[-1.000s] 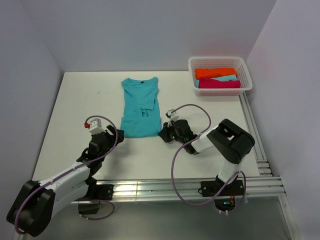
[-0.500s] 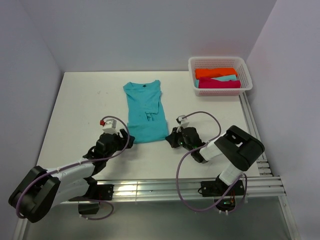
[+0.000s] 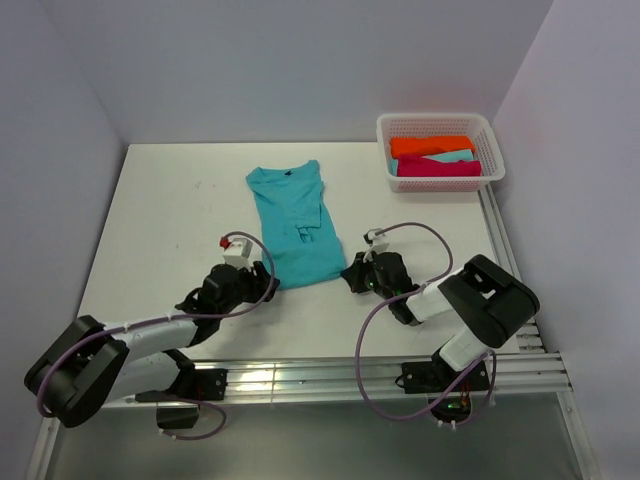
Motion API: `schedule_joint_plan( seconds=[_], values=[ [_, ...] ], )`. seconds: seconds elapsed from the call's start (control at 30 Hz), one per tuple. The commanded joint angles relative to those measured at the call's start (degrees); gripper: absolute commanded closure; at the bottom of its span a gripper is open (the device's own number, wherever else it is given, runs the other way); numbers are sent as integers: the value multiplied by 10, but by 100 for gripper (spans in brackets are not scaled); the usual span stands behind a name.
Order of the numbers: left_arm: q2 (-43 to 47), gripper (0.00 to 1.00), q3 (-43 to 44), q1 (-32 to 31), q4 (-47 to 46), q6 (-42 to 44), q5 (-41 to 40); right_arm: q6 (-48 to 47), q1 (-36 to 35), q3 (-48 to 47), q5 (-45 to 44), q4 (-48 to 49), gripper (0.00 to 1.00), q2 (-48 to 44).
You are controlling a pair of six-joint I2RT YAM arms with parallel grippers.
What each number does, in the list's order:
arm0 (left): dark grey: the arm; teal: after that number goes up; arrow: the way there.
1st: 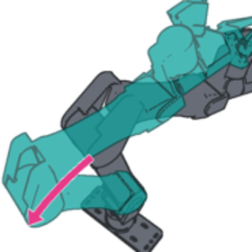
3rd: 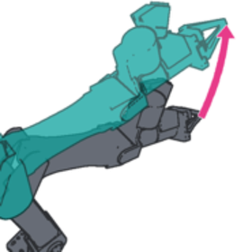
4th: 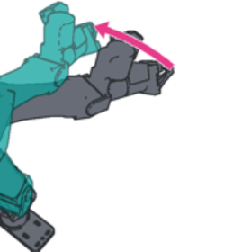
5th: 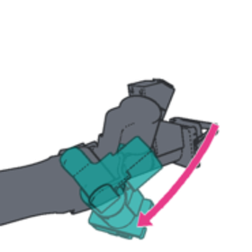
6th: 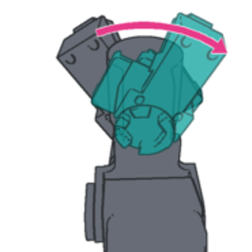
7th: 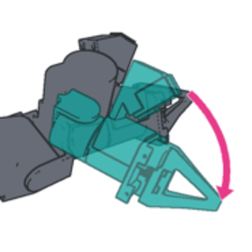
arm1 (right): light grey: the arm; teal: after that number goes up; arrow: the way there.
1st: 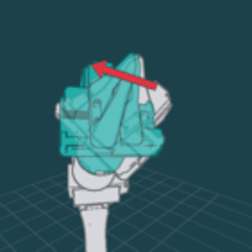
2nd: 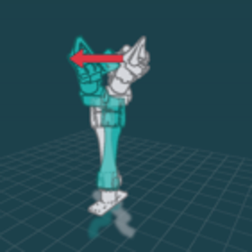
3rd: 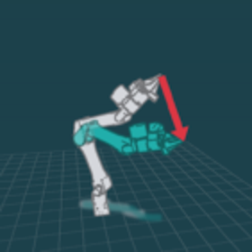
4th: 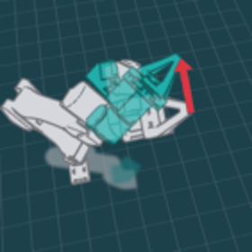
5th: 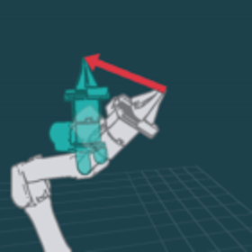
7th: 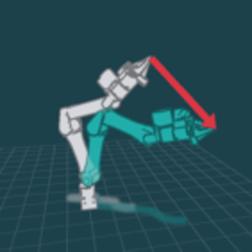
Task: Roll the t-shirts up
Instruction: Roll the tshirt
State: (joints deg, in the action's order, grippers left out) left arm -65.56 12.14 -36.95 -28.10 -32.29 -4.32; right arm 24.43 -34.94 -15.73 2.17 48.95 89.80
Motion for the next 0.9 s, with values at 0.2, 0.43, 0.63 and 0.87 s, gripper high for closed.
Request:
schedule_joint_plan(
  seconds=[0.2,0.43,0.63,0.87],
  values=[
    [-15,42,28,-56,6,24,-21,-9,15,-6,4,-24,99,-1],
    [-58,46,57,-72,37,4,-100,-6,17,-9,20,-21,98,6],
    [-56,42,55,-72,40,-12,-135,-7,17,-13,29,-29,98,2],
    [-101,52,70,-72,40,-14,-119,-6,17,-19,37,-30,98,10]
  ],
)
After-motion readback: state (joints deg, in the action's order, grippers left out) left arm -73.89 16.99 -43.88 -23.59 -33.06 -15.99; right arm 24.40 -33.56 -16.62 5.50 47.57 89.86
